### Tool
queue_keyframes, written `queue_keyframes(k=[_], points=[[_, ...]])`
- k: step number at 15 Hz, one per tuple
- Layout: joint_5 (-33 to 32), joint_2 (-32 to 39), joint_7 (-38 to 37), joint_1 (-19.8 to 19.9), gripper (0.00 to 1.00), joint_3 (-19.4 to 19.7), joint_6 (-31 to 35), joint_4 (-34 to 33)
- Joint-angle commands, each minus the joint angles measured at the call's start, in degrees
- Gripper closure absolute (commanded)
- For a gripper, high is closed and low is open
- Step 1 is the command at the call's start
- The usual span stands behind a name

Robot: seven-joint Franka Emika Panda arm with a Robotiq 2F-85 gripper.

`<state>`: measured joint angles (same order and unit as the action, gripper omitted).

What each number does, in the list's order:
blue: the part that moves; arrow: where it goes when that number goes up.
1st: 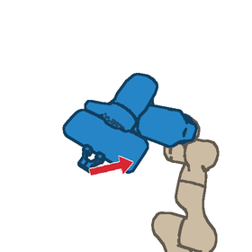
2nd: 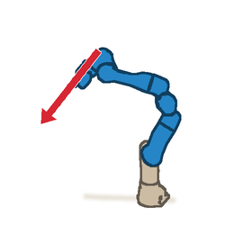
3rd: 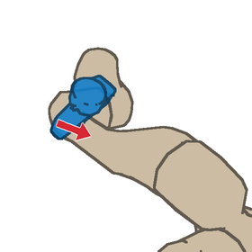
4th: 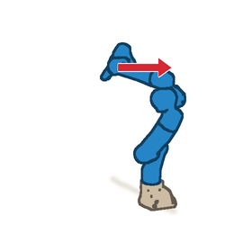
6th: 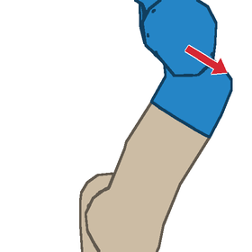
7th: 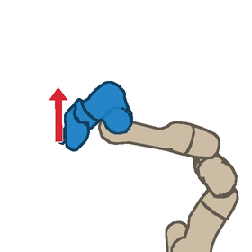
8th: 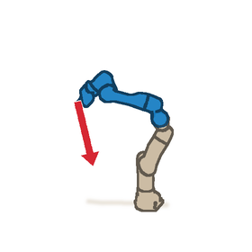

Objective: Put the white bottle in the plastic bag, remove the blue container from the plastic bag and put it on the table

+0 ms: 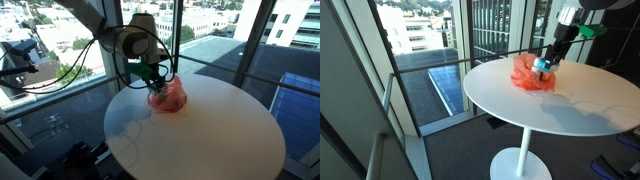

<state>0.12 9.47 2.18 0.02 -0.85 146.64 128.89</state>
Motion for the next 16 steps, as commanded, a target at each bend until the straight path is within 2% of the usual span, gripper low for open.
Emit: queue_keyframes(k=[1,8,9,16], points=[[-0.6,-7.6,-0.6,0.5,0.56,1.1,0.3,7.2],[-0.3,-15.3,-1.1,3.6,0.56,4.6,2.2,15.7],[-1.7,-15.5,-1.9,4.6,0.56,5.3,3.4,16.3],[-0.5,-11.2,1.3,8.1,0.56,9.1,7.2,17.6]])
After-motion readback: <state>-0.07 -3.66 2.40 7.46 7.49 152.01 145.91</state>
